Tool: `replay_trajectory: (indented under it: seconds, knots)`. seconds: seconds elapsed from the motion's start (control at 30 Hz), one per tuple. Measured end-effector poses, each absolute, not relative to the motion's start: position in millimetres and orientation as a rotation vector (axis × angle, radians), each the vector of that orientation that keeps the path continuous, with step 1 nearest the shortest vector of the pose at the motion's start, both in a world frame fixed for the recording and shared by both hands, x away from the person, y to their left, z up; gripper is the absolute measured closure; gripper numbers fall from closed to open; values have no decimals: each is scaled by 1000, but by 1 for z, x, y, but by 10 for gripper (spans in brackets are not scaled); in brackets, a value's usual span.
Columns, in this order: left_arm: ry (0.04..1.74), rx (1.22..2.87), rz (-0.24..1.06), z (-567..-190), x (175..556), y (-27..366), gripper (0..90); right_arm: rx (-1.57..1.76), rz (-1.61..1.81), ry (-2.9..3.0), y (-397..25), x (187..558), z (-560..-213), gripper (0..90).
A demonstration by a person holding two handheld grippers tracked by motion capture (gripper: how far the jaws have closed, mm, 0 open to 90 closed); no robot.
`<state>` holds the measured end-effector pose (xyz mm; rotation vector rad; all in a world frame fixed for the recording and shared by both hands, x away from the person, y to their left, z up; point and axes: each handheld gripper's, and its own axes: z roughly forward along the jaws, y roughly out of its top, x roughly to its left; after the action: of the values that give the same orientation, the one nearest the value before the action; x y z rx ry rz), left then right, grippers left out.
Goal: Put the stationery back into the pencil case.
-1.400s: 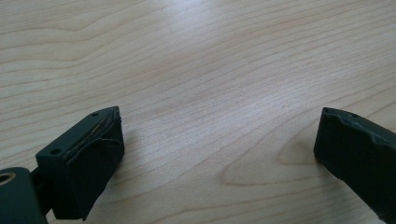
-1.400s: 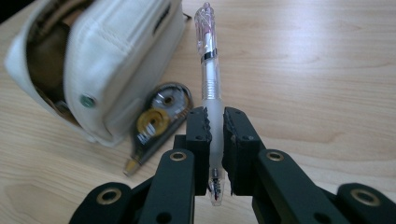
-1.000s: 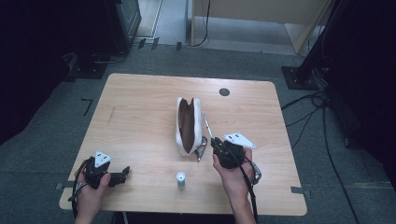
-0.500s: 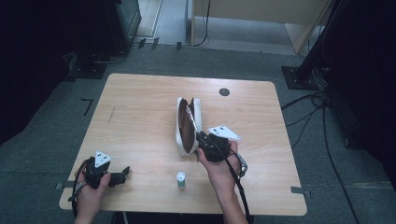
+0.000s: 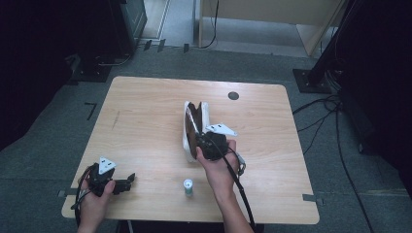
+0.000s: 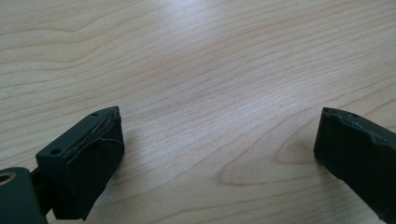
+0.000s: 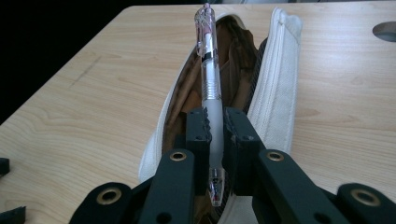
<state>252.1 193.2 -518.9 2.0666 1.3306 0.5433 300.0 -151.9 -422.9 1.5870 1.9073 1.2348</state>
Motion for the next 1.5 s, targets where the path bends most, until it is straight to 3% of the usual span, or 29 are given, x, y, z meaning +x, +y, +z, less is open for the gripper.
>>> replay_trajectory:
  seconds: [1.0, 1.23, 1.5]
  knots:
    - [1326, 2068, 542, -519, 252, 193, 19, 1655, 944, 1974, -125, 326, -449, 809]
    - [1325, 2068, 542, -519, 252, 193, 19, 1614, 933, 2014, -124, 325, -449, 760]
    - [1322, 2070, 541, -519, 252, 193, 19, 1606, 949, 2045, -125, 323, -450, 805]
